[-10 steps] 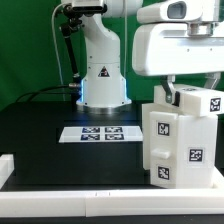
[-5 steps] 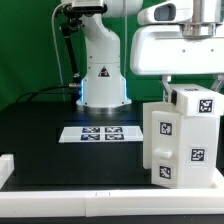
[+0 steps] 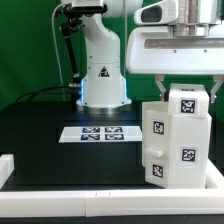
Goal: Assemble cabinet
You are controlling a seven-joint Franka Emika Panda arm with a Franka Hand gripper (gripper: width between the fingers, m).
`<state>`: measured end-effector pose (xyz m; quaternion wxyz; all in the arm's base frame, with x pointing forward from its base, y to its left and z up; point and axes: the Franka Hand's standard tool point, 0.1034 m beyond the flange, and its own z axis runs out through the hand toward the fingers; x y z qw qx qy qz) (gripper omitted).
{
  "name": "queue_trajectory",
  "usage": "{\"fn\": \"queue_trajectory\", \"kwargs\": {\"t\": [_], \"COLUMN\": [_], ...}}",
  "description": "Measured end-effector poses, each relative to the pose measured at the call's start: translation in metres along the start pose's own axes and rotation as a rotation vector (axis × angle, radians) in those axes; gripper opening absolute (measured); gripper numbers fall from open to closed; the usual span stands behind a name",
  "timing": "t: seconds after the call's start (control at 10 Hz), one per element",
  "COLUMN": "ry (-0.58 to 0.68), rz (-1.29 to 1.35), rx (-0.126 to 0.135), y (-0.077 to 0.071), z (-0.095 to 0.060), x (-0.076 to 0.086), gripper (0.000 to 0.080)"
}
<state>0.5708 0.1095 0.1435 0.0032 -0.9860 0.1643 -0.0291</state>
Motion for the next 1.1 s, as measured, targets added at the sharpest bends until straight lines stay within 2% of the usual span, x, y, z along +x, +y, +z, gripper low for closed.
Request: {"fn": "queue_trajectory", "kwargs": {"t": [0.2,0.5,0.6,0.7,0.9,1.1], "ry": [0.002,-0.004,0.001,0.0,0.005,0.006], "rz": [0.122,0.096,0.087,0.089,0.09,0.091], "rx": [-0.004,0.003,0.008,0.015,0.025,0.028], "y": [0.006,0.013,0.015,0.014,0.013,0.013], "z": [0.0,-0.003,-0.009,-0.016,-0.03,-0.031], "x": [0.003,0.002,0.002,0.001,0.002,0.002], "gripper": [0.0552,0.0552,0.0727,0.0779,0.0796,0.0796]}}
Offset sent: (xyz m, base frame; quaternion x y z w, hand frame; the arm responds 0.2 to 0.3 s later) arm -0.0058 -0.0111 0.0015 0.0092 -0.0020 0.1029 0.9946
